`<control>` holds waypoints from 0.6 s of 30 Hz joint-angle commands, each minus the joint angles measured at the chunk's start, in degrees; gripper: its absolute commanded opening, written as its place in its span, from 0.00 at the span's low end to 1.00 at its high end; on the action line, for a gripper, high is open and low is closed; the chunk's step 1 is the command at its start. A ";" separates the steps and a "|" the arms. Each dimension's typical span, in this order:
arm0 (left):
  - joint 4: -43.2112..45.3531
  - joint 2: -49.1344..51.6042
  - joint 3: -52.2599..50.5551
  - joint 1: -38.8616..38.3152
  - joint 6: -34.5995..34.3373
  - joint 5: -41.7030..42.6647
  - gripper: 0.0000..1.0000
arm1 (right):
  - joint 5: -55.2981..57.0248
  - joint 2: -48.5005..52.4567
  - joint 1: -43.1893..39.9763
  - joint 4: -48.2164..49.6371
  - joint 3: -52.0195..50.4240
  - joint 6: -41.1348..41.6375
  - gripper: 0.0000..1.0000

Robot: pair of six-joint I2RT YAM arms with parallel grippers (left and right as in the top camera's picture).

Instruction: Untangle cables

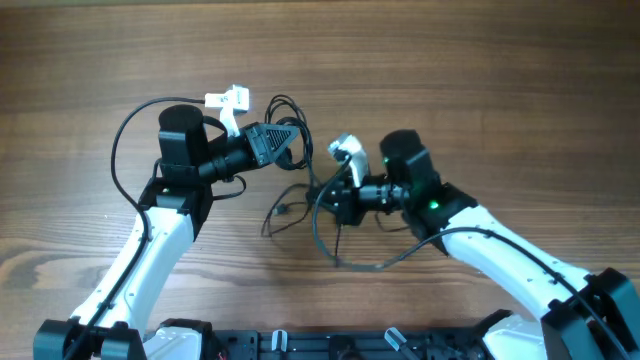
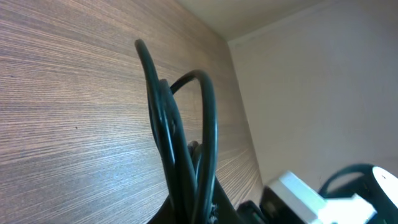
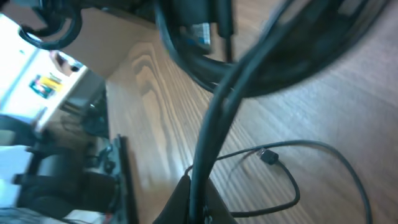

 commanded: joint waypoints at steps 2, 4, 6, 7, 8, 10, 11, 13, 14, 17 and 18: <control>0.17 -0.94 0.15 0.07 2.62 -0.07 0.04 | -7.54 -4.42 -5.99 -3.39 0.24 4.66 0.04; 0.76 -0.94 0.15 -1.14 5.81 1.99 0.04 | -7.41 -7.10 -7.50 -4.39 0.24 4.66 0.04; 1.33 -0.94 0.15 -2.67 8.72 3.69 0.04 | -6.16 -8.90 -7.56 -4.42 0.33 4.68 0.04; 1.60 -0.94 0.15 -3.32 8.72 4.00 0.04 | -5.25 -9.62 -7.56 -4.42 0.33 4.70 0.04; 2.21 -0.94 0.15 -4.17 8.70 4.02 0.04 | -3.32 -10.34 -7.56 -4.72 0.33 4.70 0.04; 4.35 -0.94 0.15 -5.88 8.72 4.02 0.04 | 0.33 -10.64 -7.56 -5.99 0.33 4.68 0.04; 6.56 -0.94 0.15 -7.28 8.72 4.02 0.04 | 2.14 -10.64 -7.56 -7.04 0.33 4.68 0.04; 9.99 -0.94 0.15 -9.42 8.72 4.02 0.04 | 3.21 -10.64 -7.56 -8.26 0.33 4.59 0.04; 11.30 -0.94 0.15 -11.08 9.25 4.09 0.04 | 3.23 -10.64 -7.58 -8.31 0.33 4.61 0.04; 11.13 -0.94 0.15 -13.44 12.24 6.67 0.04 | 4.70 -10.64 -7.58 -8.22 0.33 4.68 0.04; 10.88 -0.94 0.15 -14.25 13.31 7.96 0.04 | 4.70 -10.64 -7.58 -8.17 0.35 4.70 0.04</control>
